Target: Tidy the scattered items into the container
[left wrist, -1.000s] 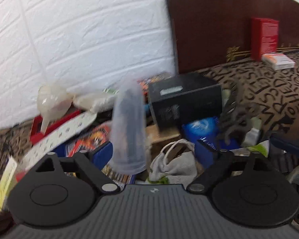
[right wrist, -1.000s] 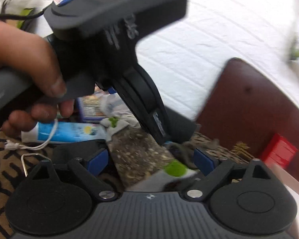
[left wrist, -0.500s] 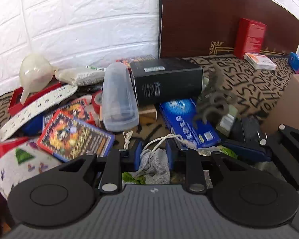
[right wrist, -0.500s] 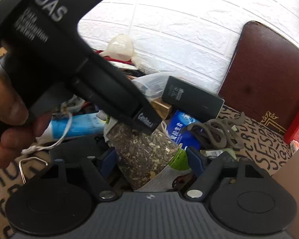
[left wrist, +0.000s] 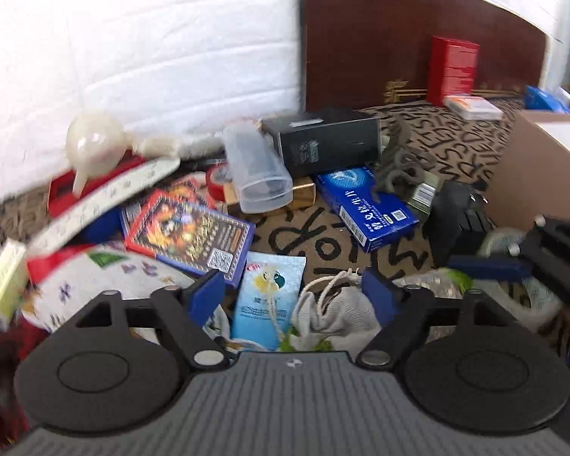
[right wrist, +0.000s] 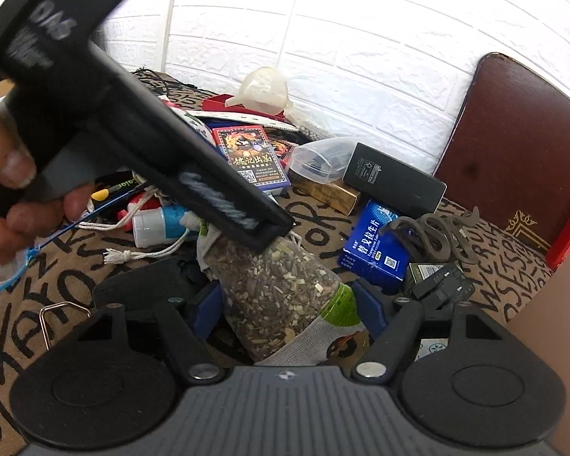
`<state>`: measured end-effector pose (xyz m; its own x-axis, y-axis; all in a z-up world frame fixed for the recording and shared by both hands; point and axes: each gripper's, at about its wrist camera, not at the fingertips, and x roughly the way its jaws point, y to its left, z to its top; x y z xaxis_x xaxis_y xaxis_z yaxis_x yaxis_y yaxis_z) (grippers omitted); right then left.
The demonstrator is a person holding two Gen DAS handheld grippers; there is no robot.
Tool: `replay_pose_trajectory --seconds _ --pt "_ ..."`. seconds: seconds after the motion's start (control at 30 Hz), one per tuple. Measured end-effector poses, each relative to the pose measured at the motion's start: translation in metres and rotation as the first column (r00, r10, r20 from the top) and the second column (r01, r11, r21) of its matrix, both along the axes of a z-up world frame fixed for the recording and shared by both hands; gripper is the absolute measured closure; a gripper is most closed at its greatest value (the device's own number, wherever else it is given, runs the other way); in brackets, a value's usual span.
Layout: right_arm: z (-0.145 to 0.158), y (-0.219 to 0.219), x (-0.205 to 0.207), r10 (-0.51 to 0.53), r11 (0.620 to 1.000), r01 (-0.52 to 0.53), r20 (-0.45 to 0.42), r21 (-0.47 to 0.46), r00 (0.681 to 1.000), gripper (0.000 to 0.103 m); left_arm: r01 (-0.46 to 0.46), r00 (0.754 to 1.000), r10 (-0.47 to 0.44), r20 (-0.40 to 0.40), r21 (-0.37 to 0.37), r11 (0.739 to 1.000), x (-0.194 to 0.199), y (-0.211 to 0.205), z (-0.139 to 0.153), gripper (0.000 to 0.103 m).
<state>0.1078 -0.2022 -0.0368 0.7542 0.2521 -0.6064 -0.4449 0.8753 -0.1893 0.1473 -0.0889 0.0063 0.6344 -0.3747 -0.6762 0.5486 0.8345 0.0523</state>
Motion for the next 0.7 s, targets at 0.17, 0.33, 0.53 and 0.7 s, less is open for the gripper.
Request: replay_pose_trajectory --seconds 0.17,0.33,0.53,0.7 --pt "-0.002 0.002 0.000 -0.002 1.000 0.002 0.002 -0.009 1.000 0.030 0.019 0.999 -0.019 0.029 0.004 1.000 -0.002 0.007 0.003 0.015" --pt "-0.004 0.001 0.003 -0.016 1.000 0.016 -0.008 0.015 1.000 0.030 0.033 0.987 -0.032 0.158 -0.002 0.999 -0.021 0.012 0.012 0.004" --pt "-0.005 0.001 0.002 -0.015 1.000 0.015 -0.008 0.010 1.000 0.030 0.142 0.978 -0.143 0.153 0.018 0.990 -0.029 0.019 0.005 0.000" --pt "-0.005 0.000 0.001 -0.012 1.000 0.012 -0.004 0.002 1.000 0.030 0.156 0.983 -0.158 0.092 0.034 0.987 -0.019 0.013 -0.012 0.000"
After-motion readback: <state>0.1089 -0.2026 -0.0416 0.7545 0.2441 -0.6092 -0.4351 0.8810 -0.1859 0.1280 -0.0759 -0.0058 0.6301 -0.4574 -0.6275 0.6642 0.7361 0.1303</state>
